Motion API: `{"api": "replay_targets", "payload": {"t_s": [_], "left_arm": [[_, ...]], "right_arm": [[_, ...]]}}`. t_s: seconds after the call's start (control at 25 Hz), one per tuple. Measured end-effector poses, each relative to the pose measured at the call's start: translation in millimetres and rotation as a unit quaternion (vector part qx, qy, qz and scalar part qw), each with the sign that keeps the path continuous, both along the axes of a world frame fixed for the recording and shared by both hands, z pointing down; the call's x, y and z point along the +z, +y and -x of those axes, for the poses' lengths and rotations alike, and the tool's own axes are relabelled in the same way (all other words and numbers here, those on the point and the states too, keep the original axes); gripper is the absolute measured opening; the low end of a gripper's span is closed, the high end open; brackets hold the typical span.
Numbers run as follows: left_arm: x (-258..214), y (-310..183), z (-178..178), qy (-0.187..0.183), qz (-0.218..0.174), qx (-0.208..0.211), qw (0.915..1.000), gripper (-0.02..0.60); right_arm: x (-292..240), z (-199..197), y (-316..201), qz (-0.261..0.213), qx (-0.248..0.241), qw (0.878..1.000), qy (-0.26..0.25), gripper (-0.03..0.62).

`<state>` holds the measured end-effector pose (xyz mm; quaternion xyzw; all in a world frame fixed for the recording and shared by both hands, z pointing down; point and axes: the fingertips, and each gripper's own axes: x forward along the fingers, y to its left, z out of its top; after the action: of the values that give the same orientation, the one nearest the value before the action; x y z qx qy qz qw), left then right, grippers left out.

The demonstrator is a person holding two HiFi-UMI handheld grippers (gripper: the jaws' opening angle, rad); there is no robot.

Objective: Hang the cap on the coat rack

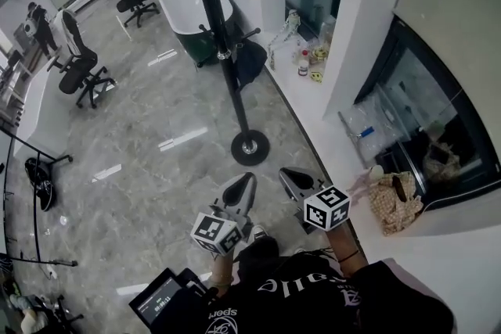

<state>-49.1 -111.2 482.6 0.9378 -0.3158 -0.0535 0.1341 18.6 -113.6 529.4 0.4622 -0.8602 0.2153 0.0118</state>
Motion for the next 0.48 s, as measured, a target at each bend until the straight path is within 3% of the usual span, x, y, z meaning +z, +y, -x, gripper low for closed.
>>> {"api": "replay_targets", "payload": {"t_s": [0.48], "left_arm": [[14,127,-92,-0.011,0.024,-0.004,0.9996,0.005]], "right_arm": [[10,-72,119,0.012,-0.031,0.999,-0.016,0.015]]}}
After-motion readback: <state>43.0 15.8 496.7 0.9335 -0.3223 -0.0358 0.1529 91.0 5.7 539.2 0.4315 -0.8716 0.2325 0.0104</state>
